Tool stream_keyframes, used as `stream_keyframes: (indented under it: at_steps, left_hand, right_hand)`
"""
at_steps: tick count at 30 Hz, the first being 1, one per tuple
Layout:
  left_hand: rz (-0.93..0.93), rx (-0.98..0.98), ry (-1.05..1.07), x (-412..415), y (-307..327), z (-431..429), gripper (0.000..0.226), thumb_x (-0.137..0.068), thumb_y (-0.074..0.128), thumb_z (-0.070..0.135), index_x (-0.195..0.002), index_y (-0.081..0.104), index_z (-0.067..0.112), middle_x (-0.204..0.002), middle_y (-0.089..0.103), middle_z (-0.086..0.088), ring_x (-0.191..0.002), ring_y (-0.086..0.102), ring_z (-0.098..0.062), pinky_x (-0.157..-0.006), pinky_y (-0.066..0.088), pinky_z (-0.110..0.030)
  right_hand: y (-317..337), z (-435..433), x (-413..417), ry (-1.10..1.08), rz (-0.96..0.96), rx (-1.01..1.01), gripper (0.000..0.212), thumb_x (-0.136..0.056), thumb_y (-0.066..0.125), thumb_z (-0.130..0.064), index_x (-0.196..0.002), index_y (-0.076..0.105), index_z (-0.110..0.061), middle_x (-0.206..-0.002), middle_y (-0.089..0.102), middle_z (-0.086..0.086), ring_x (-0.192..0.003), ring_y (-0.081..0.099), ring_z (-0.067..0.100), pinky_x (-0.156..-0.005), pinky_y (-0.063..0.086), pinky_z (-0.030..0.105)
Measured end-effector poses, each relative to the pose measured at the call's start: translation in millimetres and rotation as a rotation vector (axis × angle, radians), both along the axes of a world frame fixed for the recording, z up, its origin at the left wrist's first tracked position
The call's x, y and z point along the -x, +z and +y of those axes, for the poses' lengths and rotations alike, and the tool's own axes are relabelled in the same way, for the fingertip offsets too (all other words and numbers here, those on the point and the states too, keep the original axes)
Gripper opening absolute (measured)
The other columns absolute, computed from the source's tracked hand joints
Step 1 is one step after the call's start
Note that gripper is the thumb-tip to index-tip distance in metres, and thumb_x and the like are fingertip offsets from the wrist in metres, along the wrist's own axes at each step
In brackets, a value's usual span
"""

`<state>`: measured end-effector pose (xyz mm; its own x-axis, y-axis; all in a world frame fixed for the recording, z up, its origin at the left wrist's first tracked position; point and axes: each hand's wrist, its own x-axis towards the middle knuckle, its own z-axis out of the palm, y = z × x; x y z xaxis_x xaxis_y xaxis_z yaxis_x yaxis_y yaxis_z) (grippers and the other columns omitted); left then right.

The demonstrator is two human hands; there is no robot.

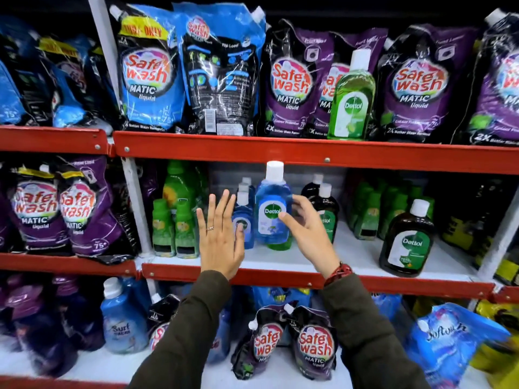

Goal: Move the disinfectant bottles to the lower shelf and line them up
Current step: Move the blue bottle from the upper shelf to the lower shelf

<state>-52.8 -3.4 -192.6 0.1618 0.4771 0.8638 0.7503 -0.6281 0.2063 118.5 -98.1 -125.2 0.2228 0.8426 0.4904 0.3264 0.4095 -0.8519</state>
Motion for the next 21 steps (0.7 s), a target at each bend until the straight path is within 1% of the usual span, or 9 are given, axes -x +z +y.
stream_keyframes:
  at_steps: [1,4,6,8,10,14,19,21]
  left_hand:
    - [0.01,0.029,0.003,2.0,-9.7,1.4,0.062,-0.103,0.035,0.027,-0.161,0.021,0.012,-0.172,0.018,-0.004,-0.161,0.005,-0.024,-0.129,-0.001,-0.052]
    - [0.065,0.149,0.042,8.4,-40.0,7.8,0.063,-0.102,0.031,0.03,-0.162,0.02,0.012,-0.172,0.017,-0.004,-0.161,0.005,-0.024,-0.13,-0.002,-0.049]
    - [0.122,0.232,0.083,13.2,-60.0,14.0,0.063,-0.102,0.031,0.033,-0.16,0.027,0.009,-0.17,0.024,-0.009,-0.16,0.012,-0.027,-0.129,0.003,-0.051]
    - [0.166,0.304,0.119,17.3,-76.3,21.7,0.063,-0.1,0.032,0.037,-0.152,0.041,0.002,-0.162,0.039,-0.017,-0.155,0.026,-0.034,-0.125,0.011,-0.054]
    - [0.192,0.36,0.162,19.9,-87.5,28.9,0.066,-0.099,0.031,0.042,-0.145,0.05,-0.001,-0.155,0.048,-0.021,-0.15,0.036,-0.038,-0.122,0.014,-0.055]
    - [0.209,0.374,0.196,20.6,-93.7,34.8,0.069,-0.1,0.03,0.048,-0.145,0.051,0.0,-0.154,0.05,-0.021,-0.15,0.038,-0.038,-0.123,0.012,-0.05]
    - [0.22,0.35,0.211,21.6,-94.0,34.8,0.07,-0.101,0.03,0.05,-0.145,0.051,0.0,-0.154,0.049,-0.021,-0.15,0.037,-0.037,-0.124,0.012,-0.048]
    - [0.222,0.345,0.208,22.1,-94.8,35.4,0.07,-0.101,0.029,0.051,-0.146,0.05,0.0,-0.155,0.048,-0.02,-0.151,0.035,-0.036,-0.124,0.012,-0.048]
  right_hand:
    - [-10.3,4.0,2.3,0.0,-0.01,0.02,0.03,-0.099,0.057,-0.015,-0.128,0.053,-0.02,-0.129,0.062,0.001,-0.117,0.061,0.01,-0.095,0.053,0.022]
    - [-39.4,18.7,10.5,-0.031,-0.034,0.08,0.031,-0.098,0.058,-0.018,-0.129,0.052,-0.021,-0.13,0.062,0.001,-0.115,0.063,0.023,-0.099,0.054,0.039]
    - [-54.6,30.8,16.2,-0.041,-0.031,0.107,0.032,-0.097,0.059,-0.016,-0.128,0.052,-0.019,-0.131,0.062,0.005,-0.115,0.063,0.028,-0.101,0.053,0.045]
    - [-64.0,43.2,22.1,-0.042,-0.024,0.147,0.033,-0.097,0.059,-0.012,-0.129,0.052,-0.015,-0.13,0.061,0.006,-0.116,0.062,0.029,-0.103,0.052,0.042]
    - [-71.3,54.4,27.5,-0.036,-0.013,0.183,0.035,-0.097,0.058,-0.009,-0.131,0.051,-0.01,-0.125,0.06,0.004,-0.114,0.061,0.027,-0.102,0.051,0.038]
    - [-80.4,74.5,36.4,-0.038,0.014,0.212,0.036,-0.096,0.059,-0.007,-0.131,0.049,-0.008,-0.124,0.057,0.005,-0.118,0.056,0.019,-0.107,0.048,0.04]
    - [-89.5,95.1,45.0,-0.036,0.033,0.225,0.037,-0.096,0.058,-0.006,-0.132,0.048,-0.004,-0.122,0.059,0.005,-0.113,0.056,0.015,-0.101,0.049,0.032]
    - [-90.9,99.9,48.4,-0.038,0.042,0.232,0.037,-0.096,0.058,-0.004,-0.132,0.048,-0.003,-0.123,0.06,0.007,-0.114,0.057,0.017,-0.1,0.049,0.031]
